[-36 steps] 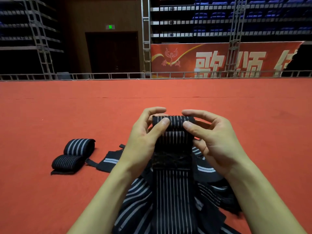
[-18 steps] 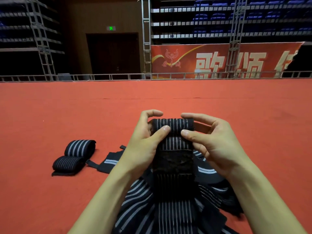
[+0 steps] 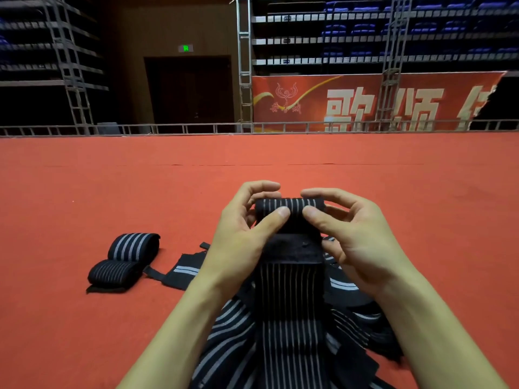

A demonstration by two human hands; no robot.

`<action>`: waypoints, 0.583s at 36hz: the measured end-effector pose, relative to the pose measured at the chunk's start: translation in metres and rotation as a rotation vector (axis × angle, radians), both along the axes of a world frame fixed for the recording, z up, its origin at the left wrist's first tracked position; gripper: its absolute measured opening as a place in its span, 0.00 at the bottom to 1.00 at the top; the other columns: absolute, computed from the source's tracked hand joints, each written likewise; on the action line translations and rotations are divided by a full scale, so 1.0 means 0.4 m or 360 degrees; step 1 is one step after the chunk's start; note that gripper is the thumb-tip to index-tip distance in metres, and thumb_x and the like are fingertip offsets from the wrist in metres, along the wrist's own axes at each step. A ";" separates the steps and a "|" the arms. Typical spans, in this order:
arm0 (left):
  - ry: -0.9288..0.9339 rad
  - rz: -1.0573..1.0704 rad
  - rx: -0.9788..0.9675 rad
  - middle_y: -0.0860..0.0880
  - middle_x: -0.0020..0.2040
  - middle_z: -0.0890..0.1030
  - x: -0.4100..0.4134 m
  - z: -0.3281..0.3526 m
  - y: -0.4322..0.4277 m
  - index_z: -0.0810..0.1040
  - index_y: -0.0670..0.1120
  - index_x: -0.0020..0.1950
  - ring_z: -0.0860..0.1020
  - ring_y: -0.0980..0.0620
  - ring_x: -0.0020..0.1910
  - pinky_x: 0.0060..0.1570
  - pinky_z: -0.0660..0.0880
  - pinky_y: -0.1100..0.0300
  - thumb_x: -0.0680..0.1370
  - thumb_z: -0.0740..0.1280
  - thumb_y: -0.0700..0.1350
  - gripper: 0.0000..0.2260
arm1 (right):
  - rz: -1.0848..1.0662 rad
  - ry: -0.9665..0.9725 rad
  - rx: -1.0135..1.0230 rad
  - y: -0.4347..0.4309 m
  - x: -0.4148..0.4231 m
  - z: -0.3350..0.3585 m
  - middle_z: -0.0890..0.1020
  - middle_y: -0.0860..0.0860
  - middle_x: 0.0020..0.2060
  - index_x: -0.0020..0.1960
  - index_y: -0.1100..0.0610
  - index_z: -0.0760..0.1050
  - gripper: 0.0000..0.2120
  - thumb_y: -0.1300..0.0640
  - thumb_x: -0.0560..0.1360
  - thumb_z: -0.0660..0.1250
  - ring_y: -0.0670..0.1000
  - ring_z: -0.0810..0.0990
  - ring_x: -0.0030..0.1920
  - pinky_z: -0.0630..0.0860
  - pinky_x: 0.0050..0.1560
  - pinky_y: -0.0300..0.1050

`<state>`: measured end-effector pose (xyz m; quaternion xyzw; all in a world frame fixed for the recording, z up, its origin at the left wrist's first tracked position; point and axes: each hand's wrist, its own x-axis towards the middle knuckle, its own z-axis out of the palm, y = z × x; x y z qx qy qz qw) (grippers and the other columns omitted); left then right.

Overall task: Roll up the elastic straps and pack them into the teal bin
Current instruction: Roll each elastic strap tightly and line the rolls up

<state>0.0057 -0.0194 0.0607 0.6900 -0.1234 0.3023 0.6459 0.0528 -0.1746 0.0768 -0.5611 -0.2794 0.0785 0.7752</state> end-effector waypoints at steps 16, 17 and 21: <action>0.0154 -0.0218 -0.0170 0.53 0.41 0.80 -0.003 -0.004 -0.010 0.72 0.51 0.56 0.78 0.54 0.40 0.39 0.77 0.61 0.81 0.63 0.38 0.09 | 0.0082 -0.0010 0.0096 -0.001 0.010 -0.005 0.85 0.56 0.43 0.53 0.60 0.80 0.18 0.76 0.69 0.69 0.53 0.85 0.44 0.83 0.46 0.46; 0.0140 -0.0199 -0.0202 0.50 0.42 0.80 0.000 -0.005 -0.008 0.73 0.51 0.56 0.79 0.53 0.41 0.39 0.78 0.60 0.80 0.64 0.37 0.10 | 0.0075 -0.0002 0.0086 0.000 0.011 -0.005 0.85 0.56 0.45 0.54 0.59 0.81 0.18 0.76 0.69 0.69 0.53 0.85 0.45 0.83 0.45 0.45; 0.0042 -0.0067 -0.0211 0.46 0.45 0.81 0.003 -0.004 -0.001 0.74 0.50 0.58 0.80 0.51 0.43 0.41 0.79 0.59 0.79 0.66 0.32 0.14 | 0.0086 0.0057 0.0006 -0.003 0.016 -0.006 0.86 0.57 0.48 0.56 0.57 0.80 0.19 0.60 0.65 0.74 0.53 0.85 0.48 0.82 0.43 0.47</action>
